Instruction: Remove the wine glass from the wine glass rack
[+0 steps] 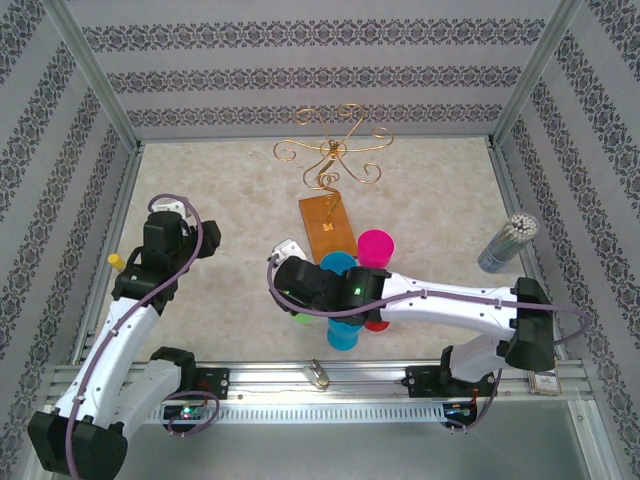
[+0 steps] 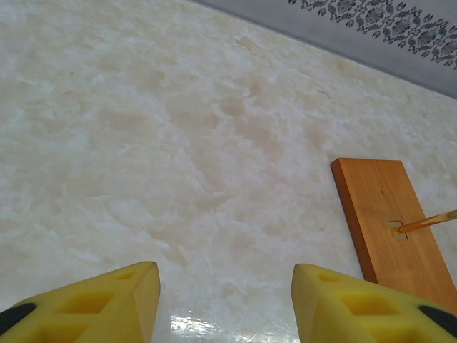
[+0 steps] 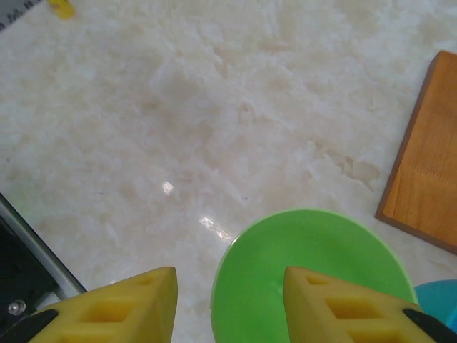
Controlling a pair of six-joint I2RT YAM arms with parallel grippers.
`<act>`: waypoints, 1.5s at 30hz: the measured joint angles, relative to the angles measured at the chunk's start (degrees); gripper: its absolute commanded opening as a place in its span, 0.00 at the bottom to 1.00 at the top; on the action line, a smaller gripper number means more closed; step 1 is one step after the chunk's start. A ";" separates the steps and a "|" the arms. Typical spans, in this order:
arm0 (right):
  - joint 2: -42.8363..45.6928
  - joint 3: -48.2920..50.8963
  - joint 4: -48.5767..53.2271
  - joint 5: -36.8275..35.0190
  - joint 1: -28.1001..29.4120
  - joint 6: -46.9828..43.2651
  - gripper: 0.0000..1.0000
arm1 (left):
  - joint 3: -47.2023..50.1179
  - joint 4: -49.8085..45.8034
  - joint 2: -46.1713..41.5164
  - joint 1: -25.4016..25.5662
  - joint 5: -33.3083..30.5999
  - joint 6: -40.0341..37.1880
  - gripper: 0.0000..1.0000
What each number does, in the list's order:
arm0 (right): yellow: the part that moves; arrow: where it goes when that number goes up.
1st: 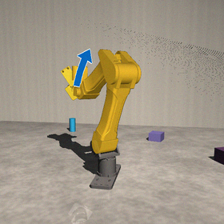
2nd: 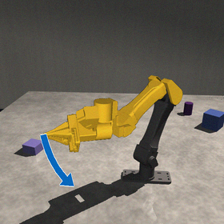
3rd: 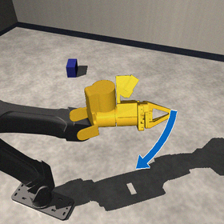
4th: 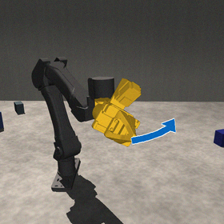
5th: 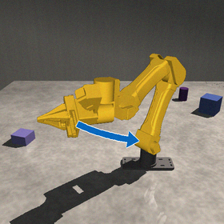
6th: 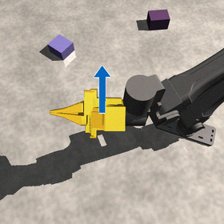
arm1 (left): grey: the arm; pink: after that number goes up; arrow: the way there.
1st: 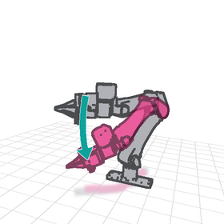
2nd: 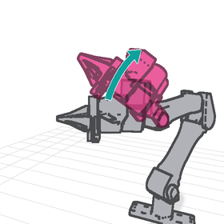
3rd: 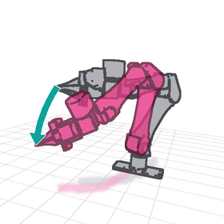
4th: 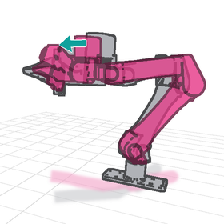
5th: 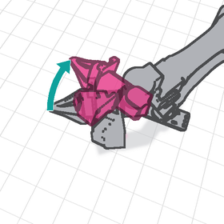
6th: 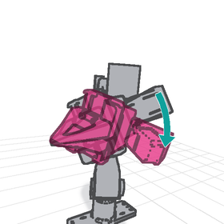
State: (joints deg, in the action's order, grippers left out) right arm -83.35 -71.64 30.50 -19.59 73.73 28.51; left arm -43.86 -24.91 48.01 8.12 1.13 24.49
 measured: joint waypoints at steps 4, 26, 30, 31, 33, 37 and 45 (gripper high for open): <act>2.38 -0.09 0.04 -0.35 -0.26 -0.02 0.44 | -0.35 -0.07 0.72 0.00 0.42 -0.04 0.51; 34.40 16.04 4.90 -0.28 -29.35 -1.14 0.51 | -7.67 -0.07 15.23 0.02 3.19 -2.03 0.53; 35.36 19.69 3.69 4.02 -41.66 -3.28 0.50 | -8.17 0.79 16.76 0.02 2.67 -2.99 0.54; 35.01 21.03 2.71 5.44 -45.05 -3.72 0.50 | -8.15 1.18 17.22 0.02 2.47 -3.26 0.55; 34.34 23.34 1.51 7.54 -50.47 -4.48 0.50 | -8.00 2.21 18.08 0.02 1.68 -3.56 0.57; 31.36 25.68 -1.97 11.65 -58.53 -6.38 0.57 | -6.60 4.98 19.21 0.00 -0.17 -4.37 0.60; 21.81 32.68 -16.90 14.56 -67.14 -13.03 0.98 | -4.50 11.39 22.40 0.00 -3.76 -6.54 1.00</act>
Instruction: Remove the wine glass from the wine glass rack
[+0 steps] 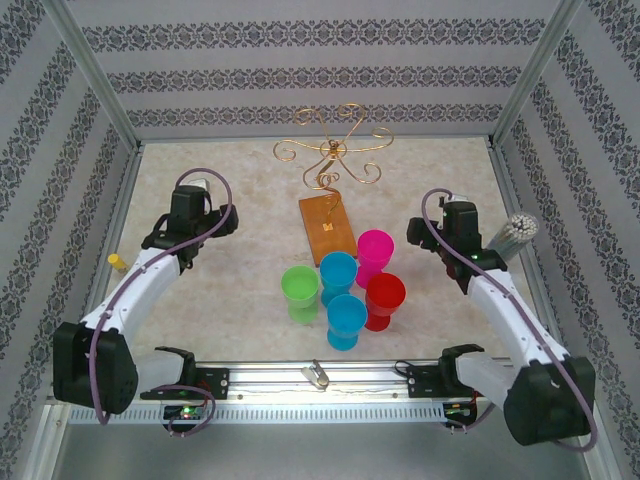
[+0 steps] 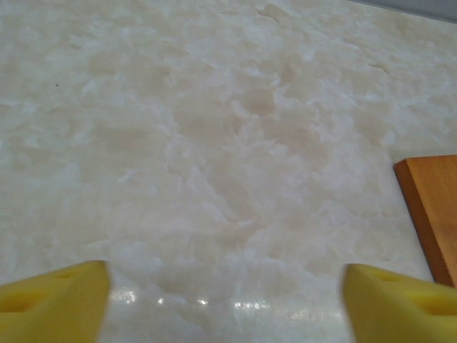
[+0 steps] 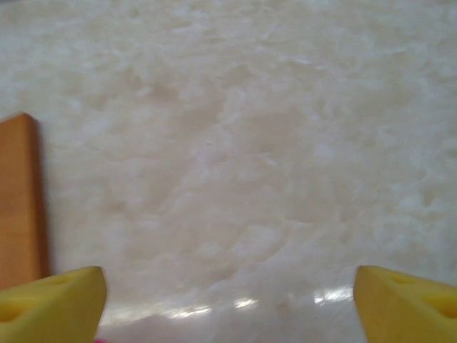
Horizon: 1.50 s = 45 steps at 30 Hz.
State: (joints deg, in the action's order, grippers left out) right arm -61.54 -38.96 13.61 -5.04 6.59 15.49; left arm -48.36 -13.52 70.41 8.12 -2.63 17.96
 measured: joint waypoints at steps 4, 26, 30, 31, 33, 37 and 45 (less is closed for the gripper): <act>-4.63 2.95 -6.78 -1.27 -0.37 -3.96 0.98 | 2.43 4.22 1.66 0.00 -1.79 -1.53 1.00; -14.93 13.07 -42.29 -3.65 -2.75 -12.90 0.98 | 20.31 45.38 15.67 -1.90 -10.58 -18.56 1.00; -16.92 14.49 -48.83 -3.02 -4.02 -12.92 0.98 | 21.86 51.84 17.55 -3.61 -7.39 -19.06 1.00; -17.64 14.56 -49.94 -2.89 -4.46 -12.90 0.98 | 22.58 53.59 17.70 -4.35 -6.32 -19.04 1.00; -19.19 14.91 -52.68 -2.21 -5.03 -12.90 0.98 | 24.13 56.89 18.16 -5.81 -4.50 -18.99 1.00; -23.23 16.46 -58.80 -0.66 -5.38 -12.92 0.98 | 26.32 61.61 20.22 -6.73 -1.81 -19.02 1.00; -25.16 16.83 -61.57 2.21 -5.75 -12.94 0.98 | 26.49 64.57 20.61 -6.73 0.74 -19.04 1.00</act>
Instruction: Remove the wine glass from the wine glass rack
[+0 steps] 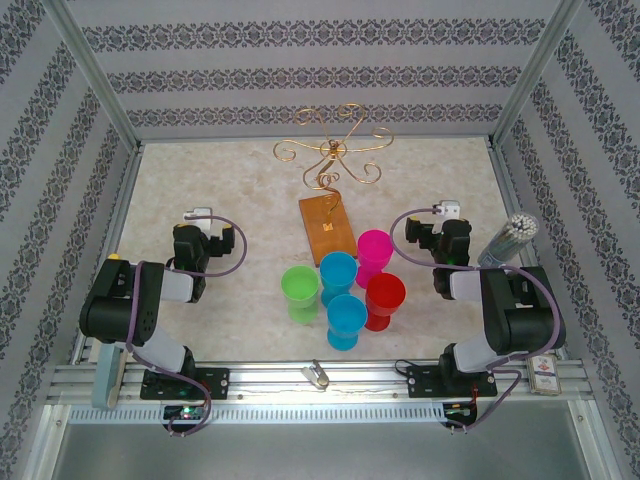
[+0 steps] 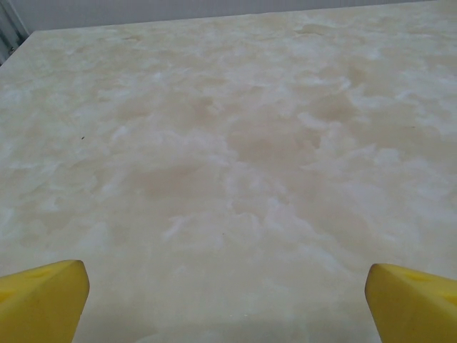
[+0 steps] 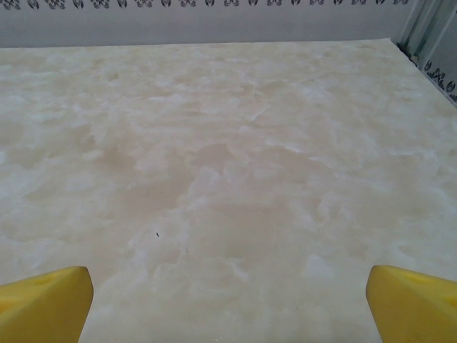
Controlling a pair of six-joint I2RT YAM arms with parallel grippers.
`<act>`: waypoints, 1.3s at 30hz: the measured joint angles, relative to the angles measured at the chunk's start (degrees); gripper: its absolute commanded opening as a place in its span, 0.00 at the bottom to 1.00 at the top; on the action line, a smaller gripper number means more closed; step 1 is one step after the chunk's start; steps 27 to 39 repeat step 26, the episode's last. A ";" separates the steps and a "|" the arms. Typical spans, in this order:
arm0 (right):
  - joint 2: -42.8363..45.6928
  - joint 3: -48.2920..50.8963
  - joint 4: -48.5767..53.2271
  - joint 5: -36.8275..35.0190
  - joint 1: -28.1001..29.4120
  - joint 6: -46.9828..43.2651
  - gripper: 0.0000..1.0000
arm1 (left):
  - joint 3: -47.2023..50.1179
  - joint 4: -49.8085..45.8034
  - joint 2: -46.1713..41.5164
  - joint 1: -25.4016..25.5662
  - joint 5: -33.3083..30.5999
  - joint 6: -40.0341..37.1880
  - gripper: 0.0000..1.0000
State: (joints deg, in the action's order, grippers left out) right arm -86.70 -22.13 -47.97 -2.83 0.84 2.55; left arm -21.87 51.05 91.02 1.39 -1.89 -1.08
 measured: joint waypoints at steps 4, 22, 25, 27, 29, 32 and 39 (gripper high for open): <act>0.00 0.00 -0.68 0.39 0.02 -0.02 0.98 | 0.00 0.66 0.00 -0.02 0.24 0.00 1.00; 0.00 0.00 -0.76 0.39 0.04 -0.68 0.98 | 0.00 0.90 0.00 0.00 0.46 0.00 1.00; 0.00 0.00 -0.76 0.39 0.04 -0.87 0.98 | 0.00 0.90 0.00 0.00 0.46 0.00 1.00; 0.00 0.00 -0.76 0.39 0.04 -0.90 0.98 | 0.00 0.90 0.00 0.00 0.46 0.00 1.00; 0.00 0.00 -0.76 0.39 0.04 -0.90 0.98 | 0.00 0.90 0.00 0.00 0.46 0.00 1.00; 0.00 0.00 -0.76 0.39 0.04 -0.90 0.98 | 0.00 0.90 0.00 0.00 0.46 0.00 1.00; 0.00 0.00 -0.76 0.39 0.04 -0.90 0.98 | 0.00 0.90 0.00 0.00 0.46 0.00 1.00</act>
